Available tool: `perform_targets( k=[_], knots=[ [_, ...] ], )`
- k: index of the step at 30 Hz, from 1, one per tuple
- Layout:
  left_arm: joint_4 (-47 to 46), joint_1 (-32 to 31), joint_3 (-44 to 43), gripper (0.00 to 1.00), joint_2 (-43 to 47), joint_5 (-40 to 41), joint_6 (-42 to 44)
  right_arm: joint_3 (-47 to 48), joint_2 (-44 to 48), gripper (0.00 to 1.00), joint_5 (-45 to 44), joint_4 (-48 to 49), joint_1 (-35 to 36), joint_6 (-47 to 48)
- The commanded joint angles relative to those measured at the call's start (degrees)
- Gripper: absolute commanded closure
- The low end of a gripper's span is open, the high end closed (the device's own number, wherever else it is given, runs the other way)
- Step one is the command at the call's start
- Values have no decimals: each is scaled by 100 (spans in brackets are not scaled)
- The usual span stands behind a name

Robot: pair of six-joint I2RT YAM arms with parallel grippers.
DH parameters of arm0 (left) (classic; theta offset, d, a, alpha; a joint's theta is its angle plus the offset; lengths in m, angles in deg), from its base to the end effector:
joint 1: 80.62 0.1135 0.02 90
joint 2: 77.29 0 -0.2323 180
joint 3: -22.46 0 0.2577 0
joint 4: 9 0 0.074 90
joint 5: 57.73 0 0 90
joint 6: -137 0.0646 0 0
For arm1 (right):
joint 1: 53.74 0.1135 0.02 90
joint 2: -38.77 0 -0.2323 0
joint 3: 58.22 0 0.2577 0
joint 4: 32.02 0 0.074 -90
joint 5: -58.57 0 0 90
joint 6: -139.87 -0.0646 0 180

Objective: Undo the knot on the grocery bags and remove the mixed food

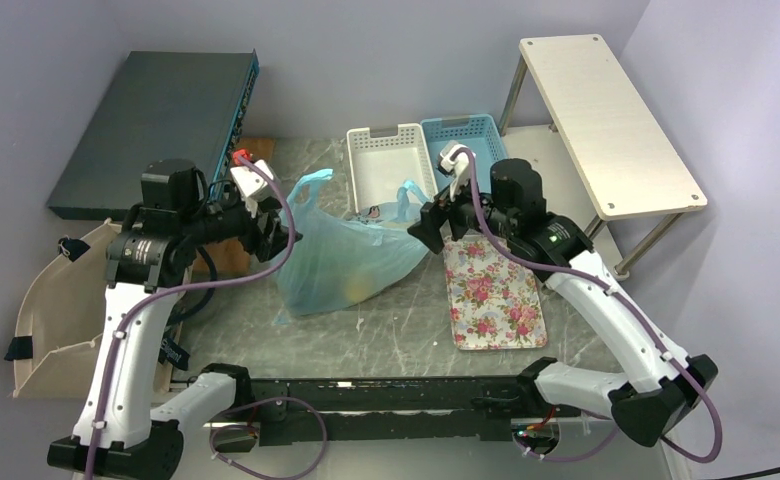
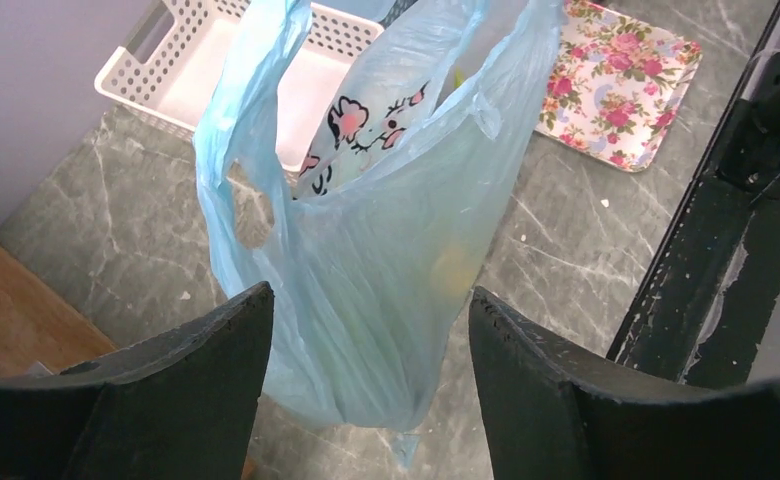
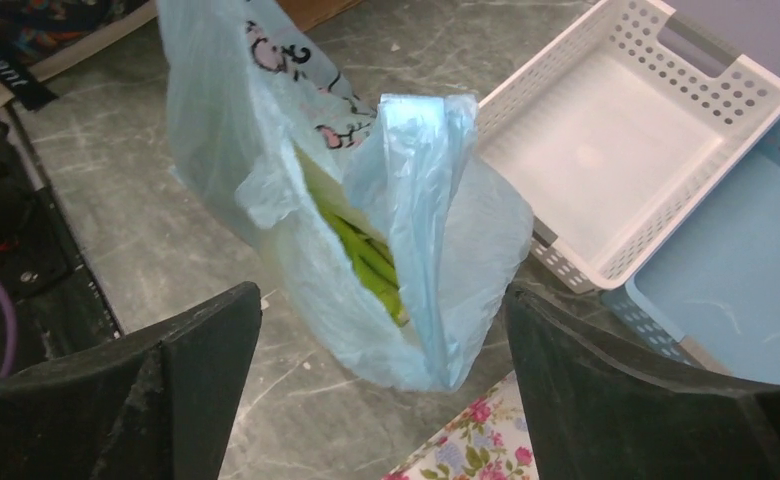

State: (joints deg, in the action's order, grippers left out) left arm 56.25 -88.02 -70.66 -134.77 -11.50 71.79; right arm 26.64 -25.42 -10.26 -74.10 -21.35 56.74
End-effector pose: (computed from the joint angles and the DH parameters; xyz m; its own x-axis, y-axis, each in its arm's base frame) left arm 0.2019 -0.0713 0.3999 -0.1558 0.3256 -0.9326 0.8313 0.5531 0.0542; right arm 0.2281 0.1723 0.3646 -0.2123 -0.2668 -0.9401 -0.8147 0.5796 0.0195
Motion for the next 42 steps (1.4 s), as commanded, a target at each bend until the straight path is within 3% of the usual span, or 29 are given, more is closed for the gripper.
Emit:
perform_targets(
  k=[1,8,11,17,25,31,33,36,39,42],
  knots=[
    [-442,-217,-142,26,104,381,-250,314,-309,6,-470,405,-3,-18],
    [-1096,-1089,-215,25,-107,2633,284,490,-625,8,-882,574,-9,-112],
    [-1539,-1581,-88,25,-250,3572,357,501,-696,15,-843,661,-2,-157],
    [-2324,-1686,-79,31,-789,4820,344,553,-764,28,-874,677,-4,-120],
    [-2642,-1677,44,27,-1189,4052,239,463,-824,47,-1136,857,-9,-62],
    [-4092,-1677,824,22,-1247,4681,488,434,-854,57,-1329,976,-14,-63],
    [-4522,-1677,967,21,-1318,4906,579,431,-862,69,-1323,975,-13,-75],
    [-4884,-1677,926,23,-1354,4796,496,444,-847,96,-1319,977,-12,-121],
    [-4682,-1604,493,23,-1312,4024,-271,457,-810,100,-1269,995,-14,-122],
    [-4723,-1398,139,23,-1032,2506,-1393,470,-696,100,-1183,1077,-16,-91]
  ],
)
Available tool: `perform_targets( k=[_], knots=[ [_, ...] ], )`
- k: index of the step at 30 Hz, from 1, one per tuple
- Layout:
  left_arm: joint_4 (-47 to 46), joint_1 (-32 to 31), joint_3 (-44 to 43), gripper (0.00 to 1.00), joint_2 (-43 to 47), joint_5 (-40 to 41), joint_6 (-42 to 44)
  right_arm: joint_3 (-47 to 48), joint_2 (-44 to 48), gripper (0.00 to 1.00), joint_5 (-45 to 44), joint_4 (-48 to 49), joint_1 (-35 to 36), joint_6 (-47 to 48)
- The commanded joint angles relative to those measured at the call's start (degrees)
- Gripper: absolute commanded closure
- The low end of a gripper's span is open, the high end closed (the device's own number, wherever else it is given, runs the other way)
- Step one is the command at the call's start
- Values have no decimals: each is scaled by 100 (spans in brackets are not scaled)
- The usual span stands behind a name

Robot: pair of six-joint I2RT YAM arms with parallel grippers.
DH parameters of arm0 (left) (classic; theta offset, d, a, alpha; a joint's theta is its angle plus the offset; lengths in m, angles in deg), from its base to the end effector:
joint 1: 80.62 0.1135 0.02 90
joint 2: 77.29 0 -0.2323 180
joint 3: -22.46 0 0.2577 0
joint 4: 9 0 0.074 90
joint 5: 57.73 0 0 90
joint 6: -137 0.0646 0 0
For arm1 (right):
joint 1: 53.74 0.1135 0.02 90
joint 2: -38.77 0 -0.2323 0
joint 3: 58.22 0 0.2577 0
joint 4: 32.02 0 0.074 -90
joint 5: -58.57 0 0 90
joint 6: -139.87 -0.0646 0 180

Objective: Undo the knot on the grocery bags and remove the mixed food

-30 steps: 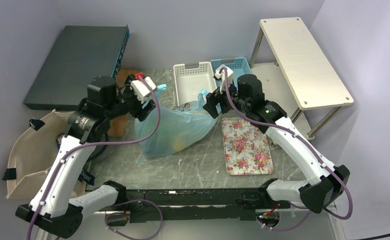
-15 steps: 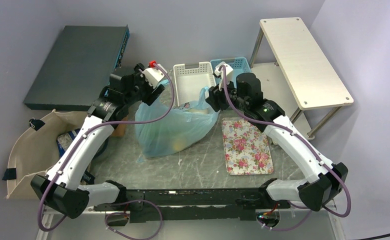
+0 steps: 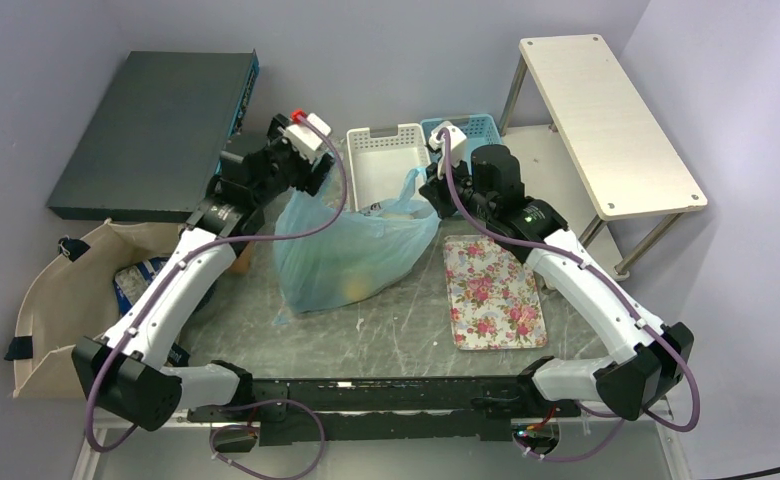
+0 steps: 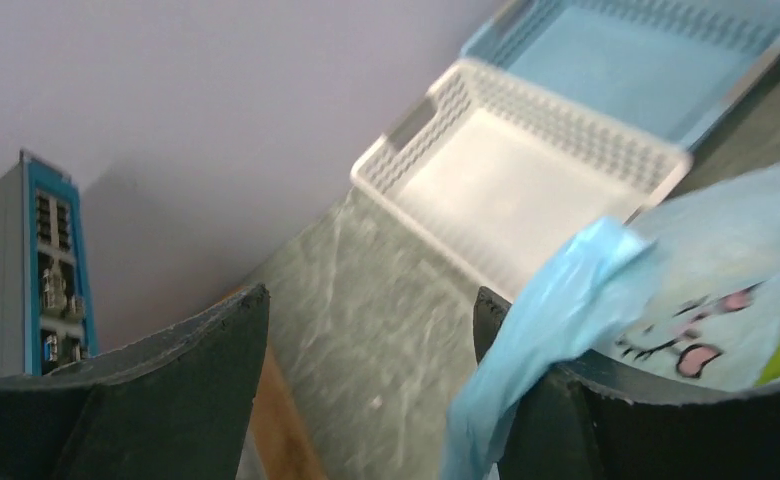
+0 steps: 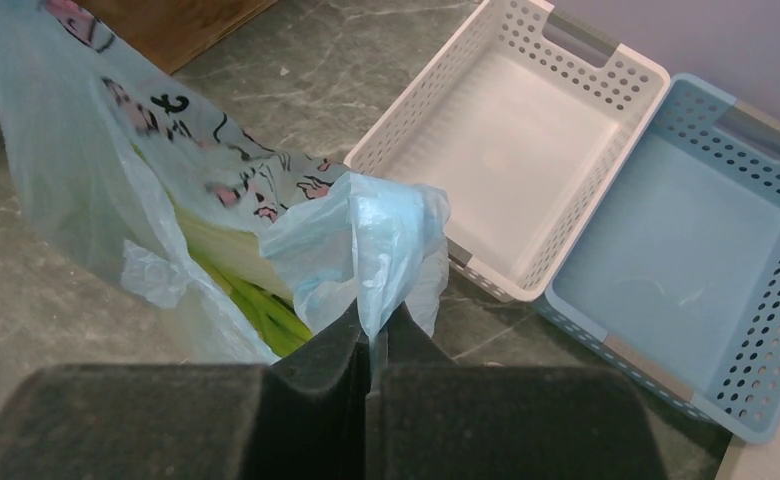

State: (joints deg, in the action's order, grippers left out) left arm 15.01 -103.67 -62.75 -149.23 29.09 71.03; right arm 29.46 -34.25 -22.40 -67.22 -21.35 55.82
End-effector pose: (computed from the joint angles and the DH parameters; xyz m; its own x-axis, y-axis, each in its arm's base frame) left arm 0.3067 -0.1344 0.3677 0.0230 0.4321 -0.9015 0.4727 0.7899 0.3906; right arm 0.2737 0.1856 0.3525 -0.2270 -0.2652 -0.9371 -0.6803 0.7317 -0.0423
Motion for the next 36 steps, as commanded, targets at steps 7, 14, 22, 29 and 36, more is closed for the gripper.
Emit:
perform_targets(
  k=[7,14,22,29,36],
  knots=[
    [-555,797,-1608,26,785,-3420,-3174,518,323,100,-36,393,-26,-90],
    [704,2089,-1439,35,874,-5738,-2492,672,463,100,-253,609,-35,-152],
    [3478,2673,-1456,31,1103,-5056,-571,-274,996,100,505,-20,-32,-499],
    [3067,1138,-1122,34,1420,-3936,-1618,-508,1252,100,1037,-114,-23,-969],
    [2378,420,-829,27,1050,-2103,-2247,-595,1374,100,1374,-146,-25,-1144]
  ],
)
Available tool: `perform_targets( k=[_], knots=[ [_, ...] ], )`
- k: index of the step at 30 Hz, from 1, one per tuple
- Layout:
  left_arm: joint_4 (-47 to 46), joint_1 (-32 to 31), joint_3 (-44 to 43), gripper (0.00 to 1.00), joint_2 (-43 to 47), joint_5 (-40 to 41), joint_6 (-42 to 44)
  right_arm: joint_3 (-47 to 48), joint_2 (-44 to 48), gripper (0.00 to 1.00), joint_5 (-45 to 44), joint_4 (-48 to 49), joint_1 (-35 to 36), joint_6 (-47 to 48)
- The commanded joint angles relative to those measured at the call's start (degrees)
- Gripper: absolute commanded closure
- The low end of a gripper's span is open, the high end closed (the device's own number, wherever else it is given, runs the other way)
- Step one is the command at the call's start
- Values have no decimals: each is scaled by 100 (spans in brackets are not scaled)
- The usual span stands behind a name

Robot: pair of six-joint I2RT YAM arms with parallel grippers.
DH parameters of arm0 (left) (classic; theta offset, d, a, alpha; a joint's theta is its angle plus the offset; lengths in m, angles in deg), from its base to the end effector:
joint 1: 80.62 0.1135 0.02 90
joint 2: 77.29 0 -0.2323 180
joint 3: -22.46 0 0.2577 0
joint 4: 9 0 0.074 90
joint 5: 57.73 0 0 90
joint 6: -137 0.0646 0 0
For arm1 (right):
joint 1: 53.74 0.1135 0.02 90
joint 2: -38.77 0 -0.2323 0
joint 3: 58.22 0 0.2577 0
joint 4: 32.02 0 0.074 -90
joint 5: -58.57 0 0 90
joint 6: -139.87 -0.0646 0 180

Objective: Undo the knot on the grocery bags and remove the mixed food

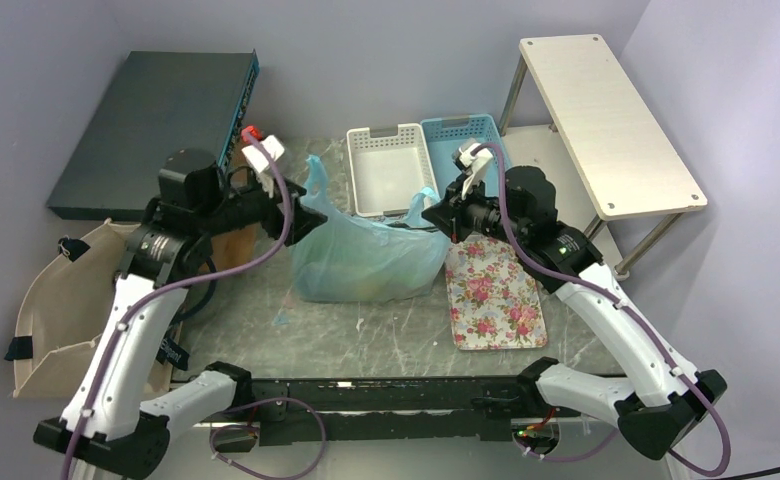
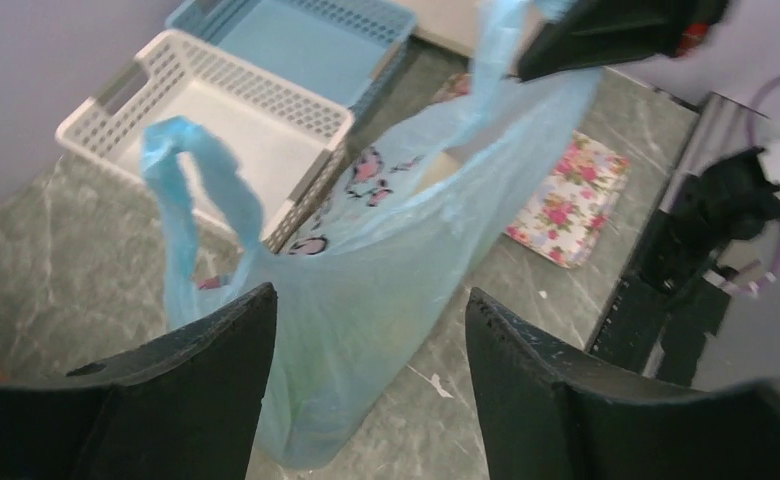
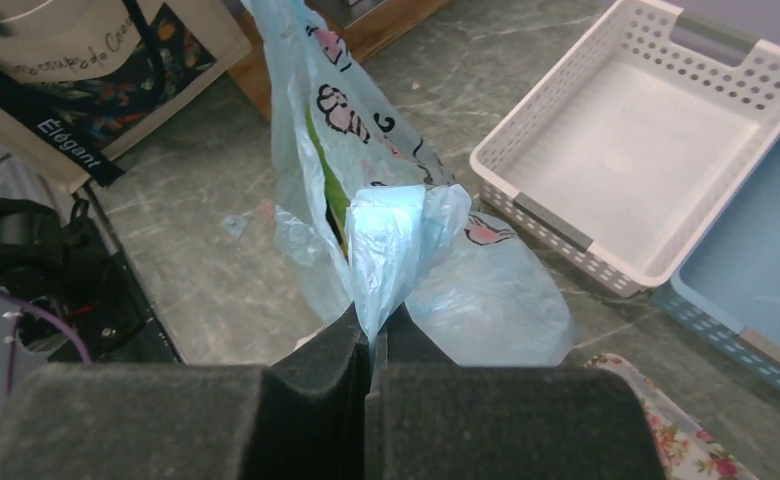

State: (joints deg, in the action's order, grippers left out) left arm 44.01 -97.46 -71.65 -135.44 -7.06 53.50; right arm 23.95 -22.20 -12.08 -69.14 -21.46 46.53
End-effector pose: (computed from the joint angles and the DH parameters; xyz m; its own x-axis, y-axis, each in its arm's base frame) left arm 0.2030 -0.1042 0.4258 -0.1878 0.1483 -0.9709 0.8306 0.5516 -0.0764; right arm 0.2230 0.1662 0.3728 -0.2766 -0.1097 -0.9547 -0.7585 0.6350 0.1468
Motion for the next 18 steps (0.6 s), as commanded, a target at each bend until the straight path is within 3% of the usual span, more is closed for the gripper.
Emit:
perform_targets(
  k=[1,6,9,12,14,17,18],
  knots=[
    [-617,-266,-18,26,-460,1821,-544,-68,197,100,380,46,-16,-227],
    [-627,-1178,-775,20,-1165,3688,-291,-176,216,100,532,-4,-4,-289],
    [-599,-1358,-984,10,-1435,3915,-339,-216,182,100,480,-67,3,-356],
    [-588,-1426,-1004,8,-1703,4375,-268,-269,179,100,536,-111,7,-396],
    [-343,-1239,-1082,20,-1839,4761,-155,-235,201,100,393,-254,4,-380],
    [571,-272,-1395,59,-1851,3966,-179,-97,299,100,-328,-493,-73,-468],
    [820,84,-1423,68,-1779,3642,-162,-62,321,100,-513,-527,-172,-559]
  ],
)
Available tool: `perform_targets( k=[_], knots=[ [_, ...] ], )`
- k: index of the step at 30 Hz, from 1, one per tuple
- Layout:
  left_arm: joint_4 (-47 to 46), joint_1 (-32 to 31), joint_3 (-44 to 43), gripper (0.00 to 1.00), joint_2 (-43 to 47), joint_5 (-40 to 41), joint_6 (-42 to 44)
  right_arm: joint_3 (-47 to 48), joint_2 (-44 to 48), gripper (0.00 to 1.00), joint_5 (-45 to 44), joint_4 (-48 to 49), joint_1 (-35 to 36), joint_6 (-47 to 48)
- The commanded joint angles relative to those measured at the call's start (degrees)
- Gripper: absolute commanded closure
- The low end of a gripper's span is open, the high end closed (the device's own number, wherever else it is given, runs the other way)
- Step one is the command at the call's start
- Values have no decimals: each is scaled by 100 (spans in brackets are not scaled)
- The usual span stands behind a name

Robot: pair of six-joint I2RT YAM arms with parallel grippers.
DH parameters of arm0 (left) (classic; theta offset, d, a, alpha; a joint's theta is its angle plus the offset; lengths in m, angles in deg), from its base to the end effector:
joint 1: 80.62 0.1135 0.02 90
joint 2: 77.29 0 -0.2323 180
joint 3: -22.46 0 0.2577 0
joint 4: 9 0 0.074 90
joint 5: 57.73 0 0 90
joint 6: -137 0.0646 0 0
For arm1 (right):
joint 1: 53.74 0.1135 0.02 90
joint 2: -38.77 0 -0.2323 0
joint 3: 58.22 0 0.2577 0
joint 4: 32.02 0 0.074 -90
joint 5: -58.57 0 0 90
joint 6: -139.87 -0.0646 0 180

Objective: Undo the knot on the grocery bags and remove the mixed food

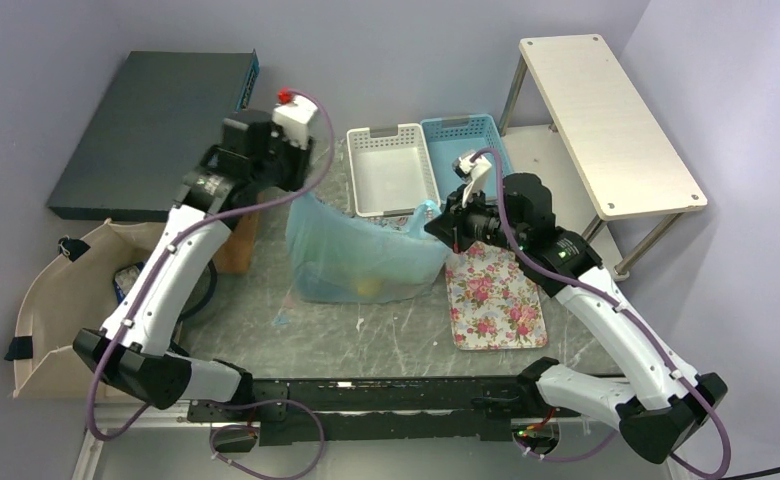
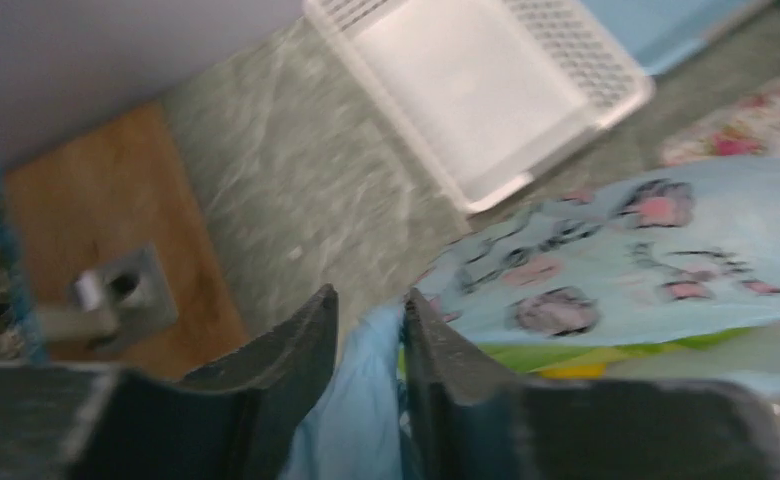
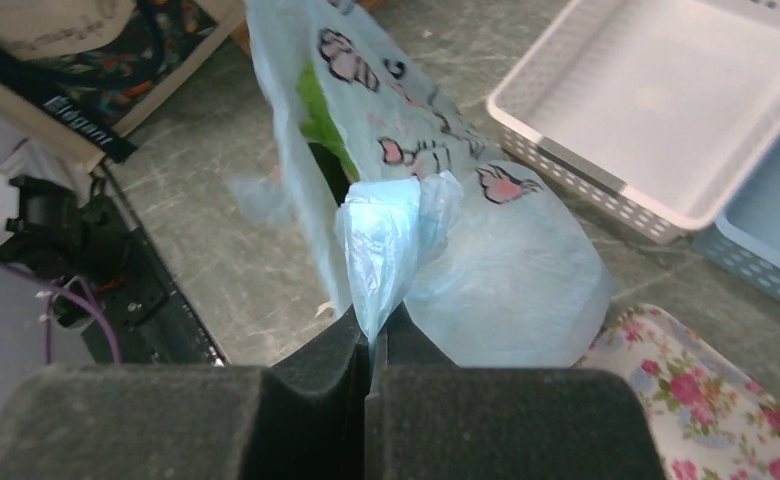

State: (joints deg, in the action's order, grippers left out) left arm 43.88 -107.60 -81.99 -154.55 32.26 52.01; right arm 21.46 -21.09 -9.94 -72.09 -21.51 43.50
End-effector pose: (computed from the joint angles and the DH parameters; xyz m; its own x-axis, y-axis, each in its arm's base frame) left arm 0.2877 -0.1465 0.3978 -0.3452 0.2737 -0.8977 0.4858 0.8705 0.0786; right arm 0.2171 0.1649 0.3554 -0.3783 -0.1165 -0.9183 -0.7496 0.6206 0.2301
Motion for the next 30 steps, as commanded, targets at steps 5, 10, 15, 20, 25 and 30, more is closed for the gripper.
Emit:
perform_targets(
  k=[5,10,15,20,25,30],
  knots=[
    [552,2517,71,97,816,-3205,-62,388,44,100,-700,-4,-423,-640],
    [-573,2542,-201,100,1013,-5002,-370,1551,-779,100,-463,779,-426,-435],
    [-203,2553,-232,100,1487,-5580,635,2319,-1043,100,-2,609,-417,-342],
    [1652,2628,1330,100,2384,-5265,2849,428,-140,100,39,75,-411,-275],
    [3721,2626,2234,100,2656,-4828,5523,-445,154,100,88,-690,-401,536],
    [3818,1982,3029,100,2768,-3906,5956,-608,-95,100,163,-1117,-296,1133]
  ],
)
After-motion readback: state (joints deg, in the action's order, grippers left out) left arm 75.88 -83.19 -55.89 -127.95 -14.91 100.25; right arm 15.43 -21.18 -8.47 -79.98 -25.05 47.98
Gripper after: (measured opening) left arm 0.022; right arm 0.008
